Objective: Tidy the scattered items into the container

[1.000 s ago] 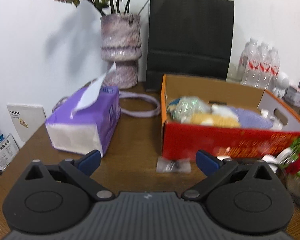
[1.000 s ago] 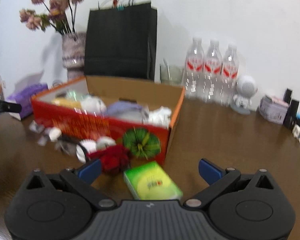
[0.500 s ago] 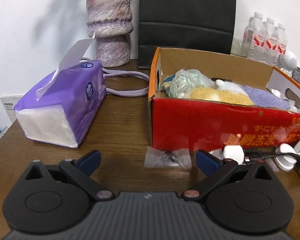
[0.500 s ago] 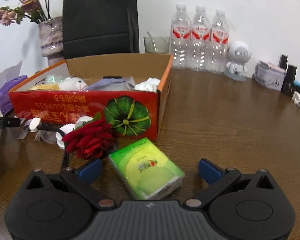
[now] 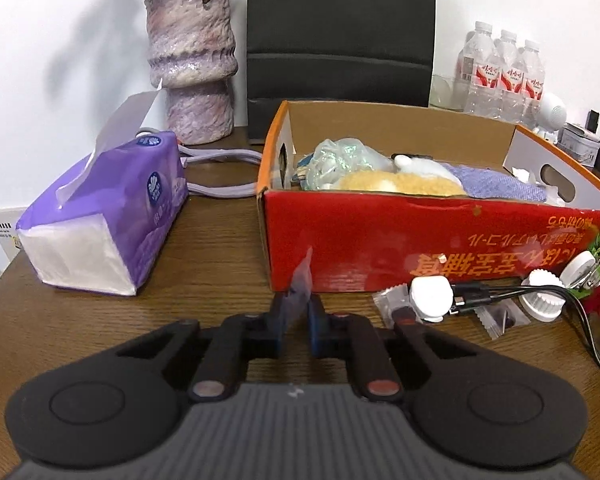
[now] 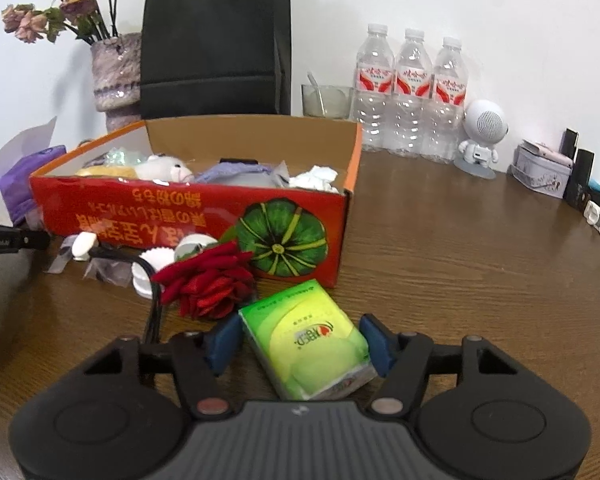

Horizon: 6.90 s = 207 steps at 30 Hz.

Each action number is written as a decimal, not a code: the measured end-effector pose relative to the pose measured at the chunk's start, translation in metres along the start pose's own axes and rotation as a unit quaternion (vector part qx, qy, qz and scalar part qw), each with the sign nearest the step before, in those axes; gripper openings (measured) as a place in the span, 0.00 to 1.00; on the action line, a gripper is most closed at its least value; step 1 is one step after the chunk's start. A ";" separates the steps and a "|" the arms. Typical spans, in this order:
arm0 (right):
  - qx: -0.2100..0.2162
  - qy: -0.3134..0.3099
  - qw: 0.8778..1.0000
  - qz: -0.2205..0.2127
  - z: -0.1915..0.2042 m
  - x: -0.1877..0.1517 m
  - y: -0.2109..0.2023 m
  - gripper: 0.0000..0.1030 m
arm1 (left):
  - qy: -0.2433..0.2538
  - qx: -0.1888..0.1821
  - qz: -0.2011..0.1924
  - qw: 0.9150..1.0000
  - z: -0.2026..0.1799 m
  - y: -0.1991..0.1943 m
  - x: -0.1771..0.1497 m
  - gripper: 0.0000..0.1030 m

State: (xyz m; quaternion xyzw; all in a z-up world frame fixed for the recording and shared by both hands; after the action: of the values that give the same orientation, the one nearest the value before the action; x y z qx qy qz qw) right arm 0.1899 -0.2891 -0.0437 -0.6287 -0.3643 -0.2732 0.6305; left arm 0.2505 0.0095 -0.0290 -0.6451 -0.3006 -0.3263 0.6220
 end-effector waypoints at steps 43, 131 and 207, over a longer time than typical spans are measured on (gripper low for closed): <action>0.016 0.012 0.991 -0.129 0.008 0.075 -0.057 0.62 | -0.019 -0.058 -0.140 0.988 -0.048 -0.098 0.055 0.09; 0.006 0.024 0.998 -0.065 -0.010 0.083 -0.016 1.00 | -0.050 0.046 -0.088 0.994 0.016 -0.054 0.051 1.00; 0.059 0.008 0.998 -0.030 0.032 0.019 -0.004 0.37 | -0.011 -0.046 -0.004 0.999 -0.030 -0.028 -0.011 0.12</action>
State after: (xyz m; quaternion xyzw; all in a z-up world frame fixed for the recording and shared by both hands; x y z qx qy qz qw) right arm 0.1938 -0.2550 -0.0282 -0.5772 -0.3931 -0.2751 0.6607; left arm 0.2203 -0.0191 -0.0210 -0.6755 -0.2944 -0.3352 0.5871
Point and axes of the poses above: each gripper's, at about its wrist camera, not at the fingertips, and y roughly the way its jaws point, z to its left, x to its top, the point moved 3 cm from there along y, roughly the way its jaws point, and after that the axes turned 3 degrees about -y, right-handed, at the moved point
